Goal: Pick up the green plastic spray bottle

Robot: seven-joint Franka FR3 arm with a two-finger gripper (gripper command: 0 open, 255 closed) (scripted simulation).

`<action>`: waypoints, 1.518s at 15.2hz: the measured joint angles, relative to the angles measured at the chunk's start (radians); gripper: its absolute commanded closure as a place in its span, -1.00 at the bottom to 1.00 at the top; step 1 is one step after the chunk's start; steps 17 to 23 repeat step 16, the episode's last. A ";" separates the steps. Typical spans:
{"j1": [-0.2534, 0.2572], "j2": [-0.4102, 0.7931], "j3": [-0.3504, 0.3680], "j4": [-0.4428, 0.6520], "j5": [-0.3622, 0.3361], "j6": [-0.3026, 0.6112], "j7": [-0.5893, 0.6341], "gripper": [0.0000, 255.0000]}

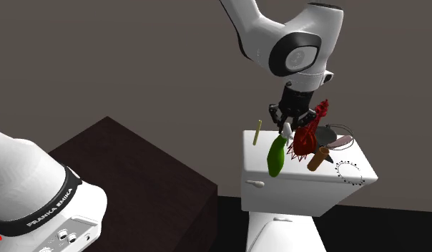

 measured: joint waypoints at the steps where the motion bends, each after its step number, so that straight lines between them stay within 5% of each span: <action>1: 0.003 -0.008 -0.002 -0.003 -0.002 -0.005 0.002 1.00; 23: 0.035 -0.144 -0.043 -0.003 -0.053 -0.138 0.025 1.00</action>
